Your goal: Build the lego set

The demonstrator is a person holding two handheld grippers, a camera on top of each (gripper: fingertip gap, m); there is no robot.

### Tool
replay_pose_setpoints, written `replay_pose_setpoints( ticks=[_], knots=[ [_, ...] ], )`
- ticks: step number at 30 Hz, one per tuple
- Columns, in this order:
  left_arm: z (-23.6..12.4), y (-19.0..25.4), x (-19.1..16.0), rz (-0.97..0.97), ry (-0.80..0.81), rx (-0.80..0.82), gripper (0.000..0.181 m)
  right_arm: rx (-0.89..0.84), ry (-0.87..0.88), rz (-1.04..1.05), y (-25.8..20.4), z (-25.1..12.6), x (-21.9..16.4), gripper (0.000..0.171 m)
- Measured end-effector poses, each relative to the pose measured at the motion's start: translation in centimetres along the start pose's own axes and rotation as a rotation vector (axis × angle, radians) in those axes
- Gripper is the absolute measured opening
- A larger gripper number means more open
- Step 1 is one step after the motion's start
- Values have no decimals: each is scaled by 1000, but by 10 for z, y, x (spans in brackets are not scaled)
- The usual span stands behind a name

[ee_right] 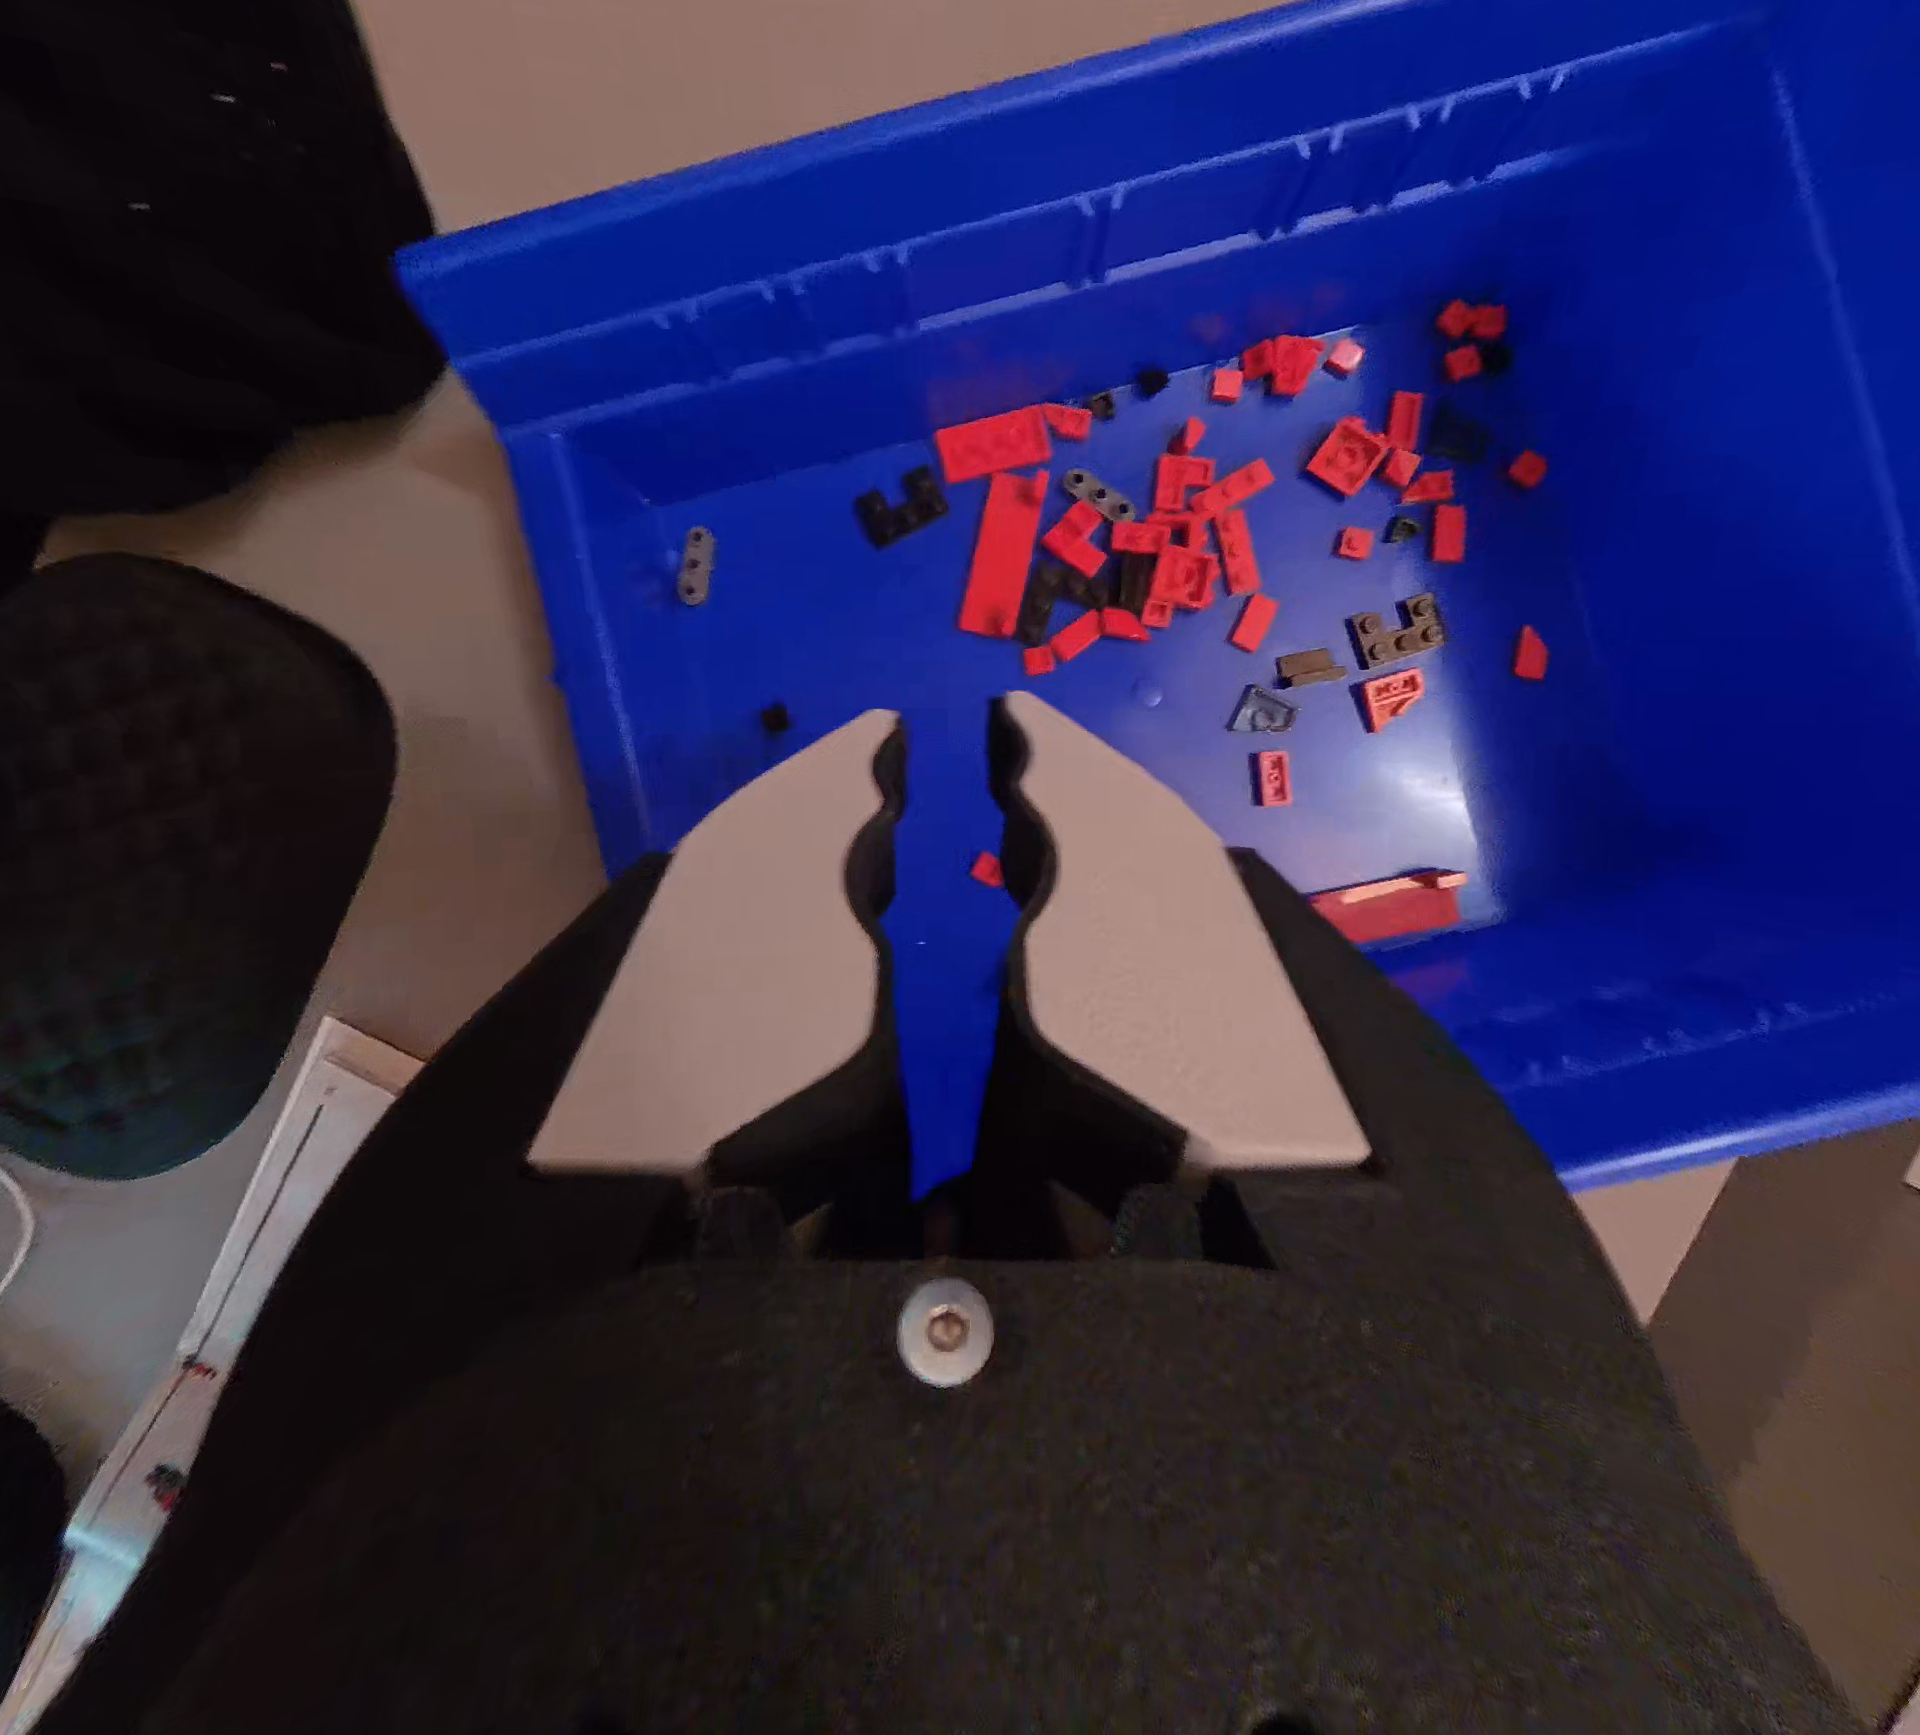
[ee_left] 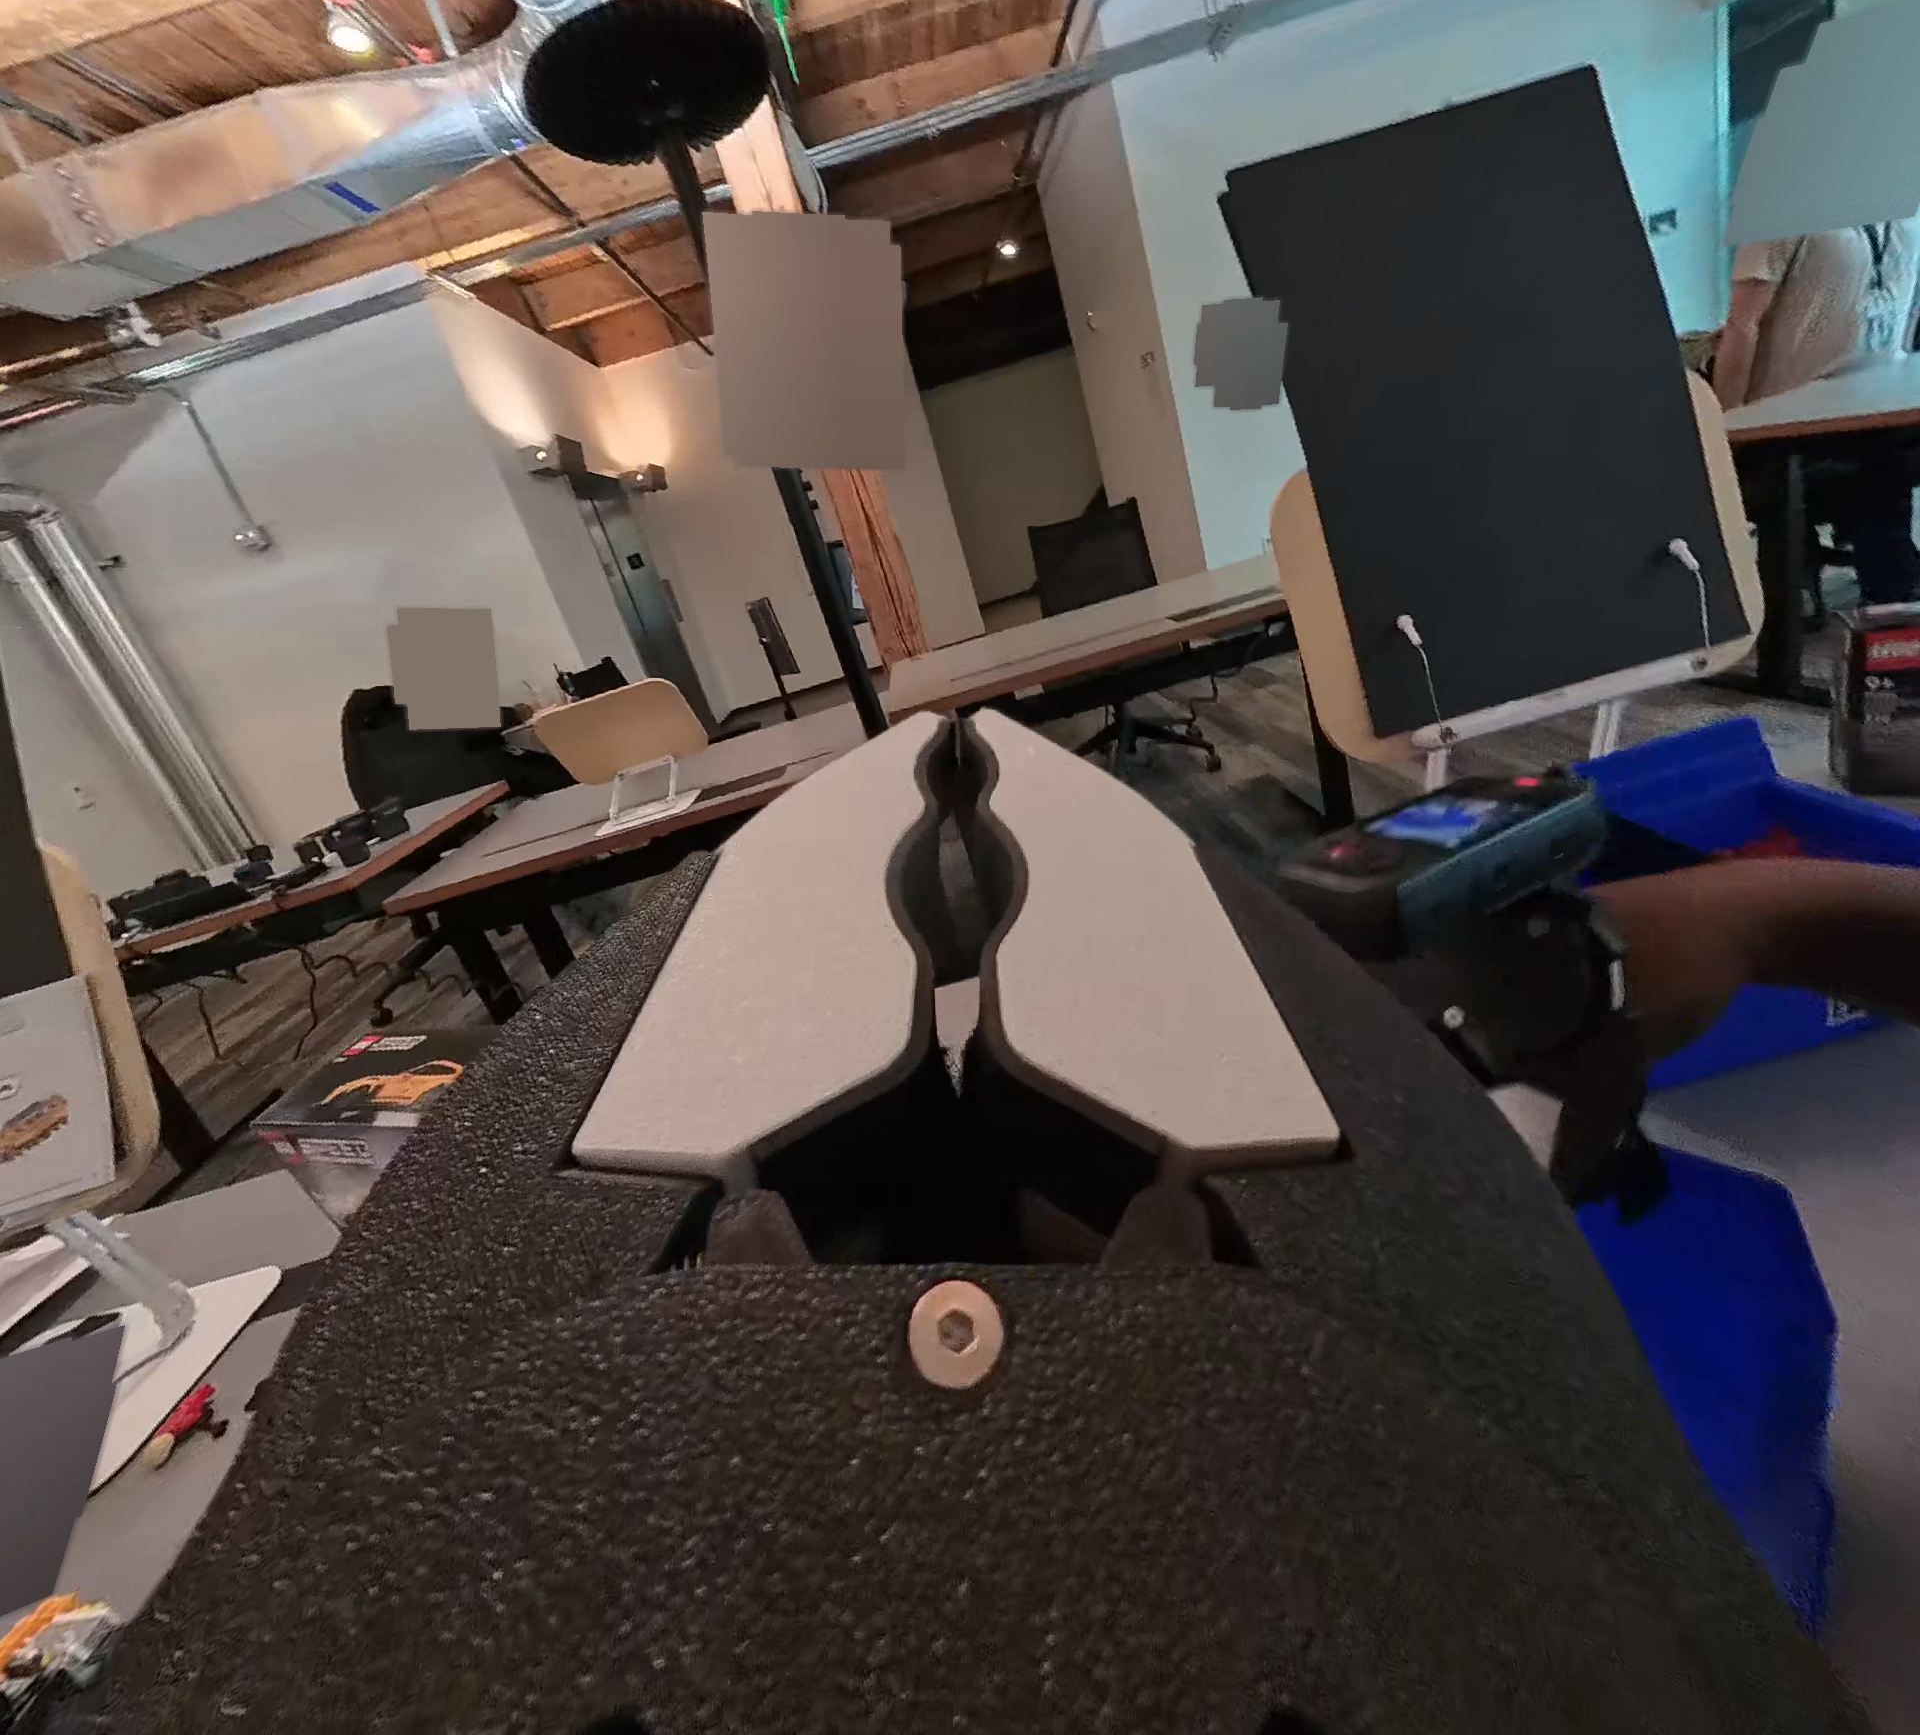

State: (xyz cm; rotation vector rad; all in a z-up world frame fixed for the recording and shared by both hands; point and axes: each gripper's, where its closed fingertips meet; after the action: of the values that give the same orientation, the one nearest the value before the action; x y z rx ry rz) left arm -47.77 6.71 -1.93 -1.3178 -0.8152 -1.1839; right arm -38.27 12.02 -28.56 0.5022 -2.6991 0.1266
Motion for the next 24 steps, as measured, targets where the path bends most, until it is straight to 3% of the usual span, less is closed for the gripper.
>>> replay_pose_setpoints(
  ticks=[2,9,11,16,19,24],
  knots=[
    [0,0,0,-6,0,-2,2,-8,-43,-3,11,9,2,32],
    [5,15,2,44,-15,-33,6,10,-82,29,37,34,15,32],
    [6,19,3,56,-15,-46,6,62,-93,-6,32,40,18,0],
    [8,18,1,52,-23,-46,8,30,-178,-55,37,55,20,7],
    [8,17,1,53,-21,-46,8,87,-190,-88,31,65,21,0],
    [6,19,2,61,-12,-52,9,110,-299,-201,30,91,12,21]
  ],
)
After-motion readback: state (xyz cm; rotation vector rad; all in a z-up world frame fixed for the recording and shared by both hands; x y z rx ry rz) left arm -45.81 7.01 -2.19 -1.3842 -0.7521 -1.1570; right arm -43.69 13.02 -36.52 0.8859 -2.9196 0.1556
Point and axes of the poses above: each gripper's, where its closed fingertips meet, z out along the fingers, x out of its top, y = z × x across the jaws, and after that the axes turned 8 degrees about -y, right-handed
